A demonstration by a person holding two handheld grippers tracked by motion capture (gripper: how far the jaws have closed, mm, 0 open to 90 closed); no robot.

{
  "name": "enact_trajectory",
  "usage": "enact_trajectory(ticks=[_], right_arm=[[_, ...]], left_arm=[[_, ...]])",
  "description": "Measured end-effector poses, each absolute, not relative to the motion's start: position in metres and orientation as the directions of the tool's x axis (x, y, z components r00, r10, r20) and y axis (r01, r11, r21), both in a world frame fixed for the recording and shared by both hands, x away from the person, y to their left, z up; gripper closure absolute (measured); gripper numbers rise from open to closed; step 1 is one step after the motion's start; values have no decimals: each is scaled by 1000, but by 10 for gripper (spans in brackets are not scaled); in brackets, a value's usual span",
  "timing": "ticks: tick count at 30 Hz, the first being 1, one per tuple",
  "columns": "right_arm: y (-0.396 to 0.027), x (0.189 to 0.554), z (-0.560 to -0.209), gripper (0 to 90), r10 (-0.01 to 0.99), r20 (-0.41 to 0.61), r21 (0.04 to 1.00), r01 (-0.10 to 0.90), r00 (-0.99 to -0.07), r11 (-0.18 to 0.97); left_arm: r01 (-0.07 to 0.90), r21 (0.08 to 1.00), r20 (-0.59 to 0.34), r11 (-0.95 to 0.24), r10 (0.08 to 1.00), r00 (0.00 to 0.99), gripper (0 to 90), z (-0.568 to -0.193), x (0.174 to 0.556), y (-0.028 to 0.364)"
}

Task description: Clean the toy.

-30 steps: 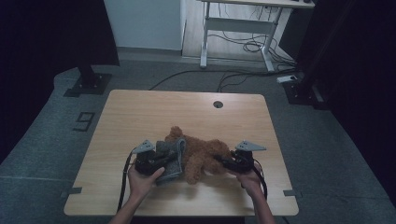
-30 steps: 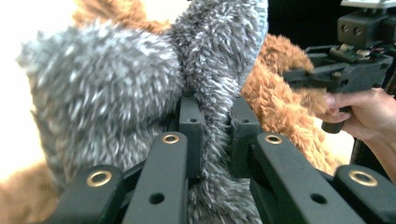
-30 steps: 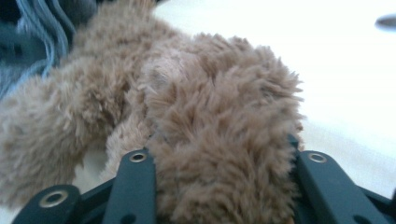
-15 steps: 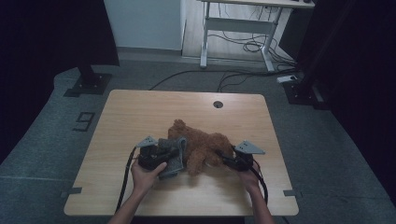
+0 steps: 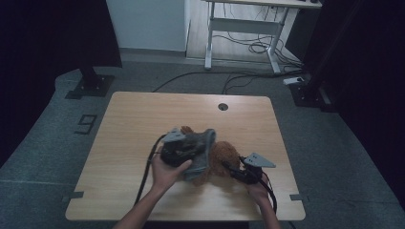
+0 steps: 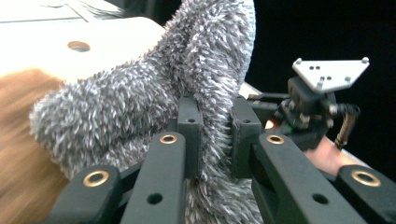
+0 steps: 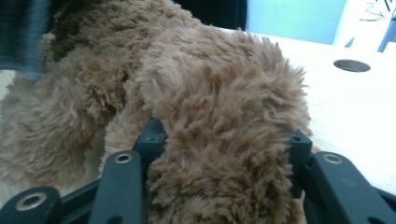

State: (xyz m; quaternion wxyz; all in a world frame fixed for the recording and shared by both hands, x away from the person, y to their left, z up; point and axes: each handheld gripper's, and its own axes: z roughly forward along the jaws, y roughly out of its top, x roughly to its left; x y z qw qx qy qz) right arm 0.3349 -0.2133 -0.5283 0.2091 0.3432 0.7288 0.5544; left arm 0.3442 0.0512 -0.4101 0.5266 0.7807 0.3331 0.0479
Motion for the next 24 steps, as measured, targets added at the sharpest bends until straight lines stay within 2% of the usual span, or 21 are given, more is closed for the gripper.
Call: enact_trajectory(ticks=[5,9,10,13,18,20,24], right_arm=[[-215,333,-529,444,719,79,953,263,-691,148],[-216,331,-530,376,710,74,951,264,-700,161],[-217,331,-530,359,713,75,945,278,-697,172],[-219,333,-532,388,709,104,935,313,-697,170],[-217,335,-528,427,731,118,924,345,-672,168],[-218,335,-529,429,731,127,924,348,-671,159],[-217,335,-529,431,732,126,926,344,-669,155]], left_arm=[[485,809,-264,-332,532,805,777,-421,360,-15],[526,759,-271,-383,550,790,778,-448,369,-34],[535,759,-285,-372,548,786,781,-454,370,-32],[548,765,-311,-338,552,774,786,-458,371,-22],[522,775,-217,-357,625,750,789,-450,368,4],[527,778,-223,-341,635,740,790,-449,366,19],[471,806,-133,-358,666,734,790,-442,355,41]])
